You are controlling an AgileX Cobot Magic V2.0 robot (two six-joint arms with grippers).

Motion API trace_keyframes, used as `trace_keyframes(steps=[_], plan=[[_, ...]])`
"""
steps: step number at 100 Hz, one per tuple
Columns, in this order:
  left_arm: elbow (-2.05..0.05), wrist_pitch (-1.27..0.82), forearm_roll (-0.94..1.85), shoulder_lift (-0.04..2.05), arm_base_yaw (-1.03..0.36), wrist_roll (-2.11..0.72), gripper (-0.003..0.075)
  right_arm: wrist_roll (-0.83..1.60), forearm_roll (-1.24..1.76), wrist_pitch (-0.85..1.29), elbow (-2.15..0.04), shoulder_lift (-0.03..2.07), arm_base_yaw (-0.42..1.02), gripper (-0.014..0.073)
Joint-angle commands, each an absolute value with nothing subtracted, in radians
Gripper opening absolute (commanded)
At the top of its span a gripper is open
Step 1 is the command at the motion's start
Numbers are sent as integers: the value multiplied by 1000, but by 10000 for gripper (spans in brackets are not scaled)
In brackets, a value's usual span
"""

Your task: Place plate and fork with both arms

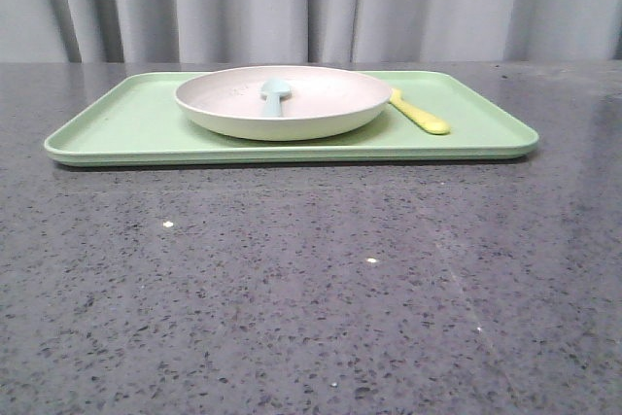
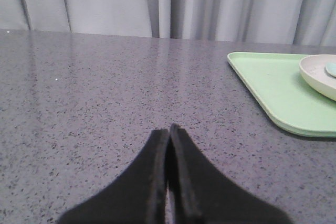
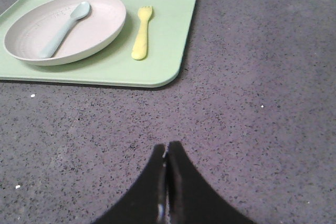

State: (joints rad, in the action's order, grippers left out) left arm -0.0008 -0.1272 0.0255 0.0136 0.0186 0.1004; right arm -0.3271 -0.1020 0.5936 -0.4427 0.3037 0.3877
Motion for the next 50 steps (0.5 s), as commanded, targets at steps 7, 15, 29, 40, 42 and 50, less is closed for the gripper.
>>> trace_keyframes(steps=[7, 15, 29, 40, 42, 50], plan=[[13, -65, 45, -37, 27, 101, -20, -316, -118, 523, -469, 310, 387, -67], [13, -68, 45, -35, 27, 101, -20, -316, -118, 524, -469, 310, 387, -67], [13, -63, 45, -35, 27, 101, -20, -316, -118, 525, -469, 310, 387, -67], [13, -62, 45, -35, 27, 101, -20, -316, -118, 525, -469, 310, 387, -67], [13, -62, 45, -35, 27, 101, -20, -316, -118, 525, -469, 310, 387, -67], [13, -62, 45, -35, 27, 101, -20, -316, -118, 525, -469, 310, 387, -67]])
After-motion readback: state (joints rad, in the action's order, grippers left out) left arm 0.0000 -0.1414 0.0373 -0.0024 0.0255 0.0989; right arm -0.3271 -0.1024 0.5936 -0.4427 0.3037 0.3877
